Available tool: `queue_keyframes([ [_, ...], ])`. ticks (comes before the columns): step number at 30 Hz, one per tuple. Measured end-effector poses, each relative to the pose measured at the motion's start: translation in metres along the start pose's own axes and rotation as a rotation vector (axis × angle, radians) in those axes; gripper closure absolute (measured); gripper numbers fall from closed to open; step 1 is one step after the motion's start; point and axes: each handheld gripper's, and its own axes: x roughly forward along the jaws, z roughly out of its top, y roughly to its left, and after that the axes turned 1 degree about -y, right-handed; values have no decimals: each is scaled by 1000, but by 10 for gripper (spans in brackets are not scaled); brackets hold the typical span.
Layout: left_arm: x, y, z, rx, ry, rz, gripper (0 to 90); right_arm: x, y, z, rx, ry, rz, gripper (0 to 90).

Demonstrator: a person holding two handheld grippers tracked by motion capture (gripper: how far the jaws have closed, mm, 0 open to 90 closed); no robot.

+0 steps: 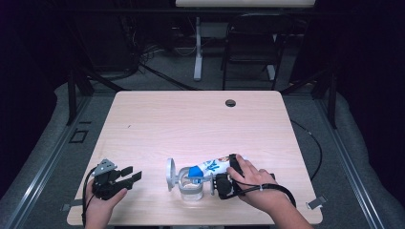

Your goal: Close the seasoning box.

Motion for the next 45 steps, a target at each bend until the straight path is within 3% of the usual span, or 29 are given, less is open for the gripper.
queue_keyframes([
  [25, 1, 1, -1, -4, 2, 3, 522, -6, -3, 7, -102, 13, -61, 420],
  [45, 0, 2, -1, -8, 3, 3, 522, -7, -4, 10, -130, 8, -73, 423],
])
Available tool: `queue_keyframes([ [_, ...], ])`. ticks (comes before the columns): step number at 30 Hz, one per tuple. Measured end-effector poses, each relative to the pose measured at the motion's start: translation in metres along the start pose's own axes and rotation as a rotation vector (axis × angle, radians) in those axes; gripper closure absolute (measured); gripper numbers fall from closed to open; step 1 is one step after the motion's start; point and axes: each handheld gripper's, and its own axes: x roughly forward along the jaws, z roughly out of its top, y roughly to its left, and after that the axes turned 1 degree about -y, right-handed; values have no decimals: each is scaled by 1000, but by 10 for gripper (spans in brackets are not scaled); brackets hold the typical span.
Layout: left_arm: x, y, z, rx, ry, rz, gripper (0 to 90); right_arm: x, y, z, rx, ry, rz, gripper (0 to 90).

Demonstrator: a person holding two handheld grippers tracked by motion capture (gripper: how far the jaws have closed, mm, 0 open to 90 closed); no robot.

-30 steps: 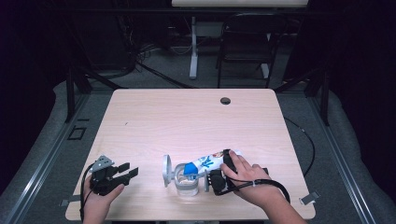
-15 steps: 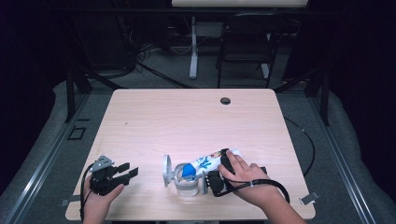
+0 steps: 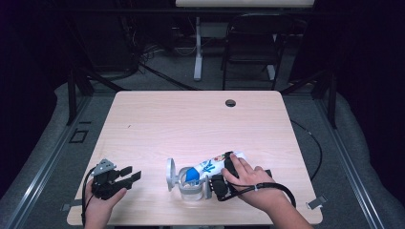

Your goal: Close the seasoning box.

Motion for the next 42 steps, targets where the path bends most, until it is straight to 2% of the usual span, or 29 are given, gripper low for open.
queue_keyframes([
  [12, 0, 1, 0, -4, -8, 0, 522, -1, -2, 2, -25, 15, -8, 424],
  [22, 0, 1, 0, -5, -8, 0, 522, 0, -2, 2, -23, 4, -7, 424],
  [42, 0, 1, 0, -6, -3, 2, 522, -1, -4, 3, -38, 16, -4, 424],
])
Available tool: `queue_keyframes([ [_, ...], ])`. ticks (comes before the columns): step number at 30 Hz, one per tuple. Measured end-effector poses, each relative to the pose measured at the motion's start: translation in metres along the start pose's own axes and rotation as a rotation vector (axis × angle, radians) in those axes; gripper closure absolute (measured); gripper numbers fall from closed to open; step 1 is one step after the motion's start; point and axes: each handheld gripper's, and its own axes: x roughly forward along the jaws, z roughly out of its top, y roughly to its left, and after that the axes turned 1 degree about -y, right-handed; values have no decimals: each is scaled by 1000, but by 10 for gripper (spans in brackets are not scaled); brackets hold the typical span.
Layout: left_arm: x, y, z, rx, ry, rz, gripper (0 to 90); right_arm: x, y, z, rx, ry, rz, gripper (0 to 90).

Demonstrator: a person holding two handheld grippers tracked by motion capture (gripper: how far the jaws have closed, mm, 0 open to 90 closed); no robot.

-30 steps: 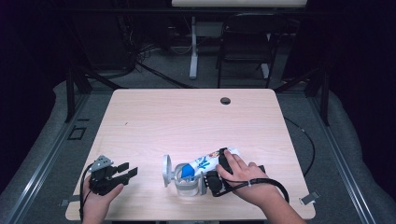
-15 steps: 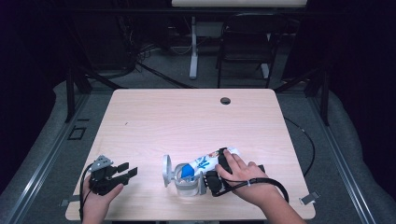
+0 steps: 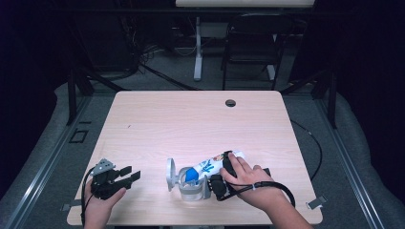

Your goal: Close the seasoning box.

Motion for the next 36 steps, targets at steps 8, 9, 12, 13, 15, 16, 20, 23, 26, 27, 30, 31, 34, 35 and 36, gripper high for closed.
queue_keyframes([
  [8, 0, 1, 0, 0, -3, 1, 522, -1, -1, 1, -16, 11, -4, 424],
  [9, 0, 1, 0, -1, -2, 1, 522, -1, -1, 1, -16, 12, -3, 424],
  [12, 0, 1, 0, 0, -3, 2, 522, 0, -1, 1, -14, 6, -2, 424],
  [13, 0, 1, 0, 0, -3, 2, 522, 0, -1, 1, -6, 2, 3, 424],
  [15, 0, 1, 0, -1, -1, 0, 522, 0, -1, 1, -10, 5, 1, 424],
  [16, 0, 1, 0, -1, -1, 0, 522, 0, -1, 1, -9, 7, 1, 424],
  [20, 1, 1, 0, -2, 0, 0, 522, 0, -1, 1, -8, 11, 3, 424],
  [23, 0, 1, -1, -3, 1, 0, 521, 0, -1, 2, -10, 12, 4, 424],
  [26, 0, 1, -1, -2, 1, 0, 521, 0, -2, 2, -12, 13, 4, 425],
  [27, 0, 1, -1, -2, 1, 0, 522, 0, -2, 2, -13, 12, 4, 425],
  [30, 1, 1, -1, -3, 1, -1, 521, -1, -2, 2, -21, 15, 0, 425],
  [31, 1, 1, -1, -4, 2, -1, 521, -1, -2, 2, -22, 15, 0, 425],
  [34, 1, 1, -1, -5, -3, 1, 521, -1, -3, 2, -26, 16, -2, 425],
  [35, 1, 2, -1, -6, -1, 3, 521, -1, -3, 2, -26, 16, -1, 425],
  [36, 1, 2, -1, -6, 0, 4, 522, -1, -3, 2, -28, 16, -1, 425],
])
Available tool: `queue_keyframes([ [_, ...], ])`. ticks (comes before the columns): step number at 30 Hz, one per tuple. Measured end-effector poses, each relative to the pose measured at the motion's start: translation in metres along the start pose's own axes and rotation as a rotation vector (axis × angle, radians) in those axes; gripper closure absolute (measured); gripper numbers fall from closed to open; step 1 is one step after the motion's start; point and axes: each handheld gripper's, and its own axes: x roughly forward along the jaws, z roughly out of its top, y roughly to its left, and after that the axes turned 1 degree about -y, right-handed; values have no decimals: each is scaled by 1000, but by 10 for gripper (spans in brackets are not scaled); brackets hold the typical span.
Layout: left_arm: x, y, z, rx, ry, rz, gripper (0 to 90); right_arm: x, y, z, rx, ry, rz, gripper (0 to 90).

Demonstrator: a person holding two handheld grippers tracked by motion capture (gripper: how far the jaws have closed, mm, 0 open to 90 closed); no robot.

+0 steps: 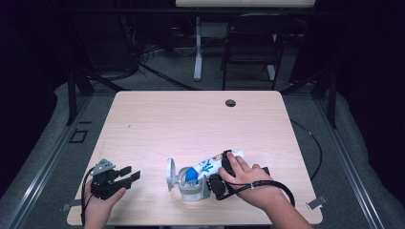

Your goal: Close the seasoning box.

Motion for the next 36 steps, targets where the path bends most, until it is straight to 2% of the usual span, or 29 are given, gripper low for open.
queue_keyframes([
  [36, 0, 2, 0, -5, 0, -1, 521, -2, -3, 1, -25, 17, -3, 427],
])
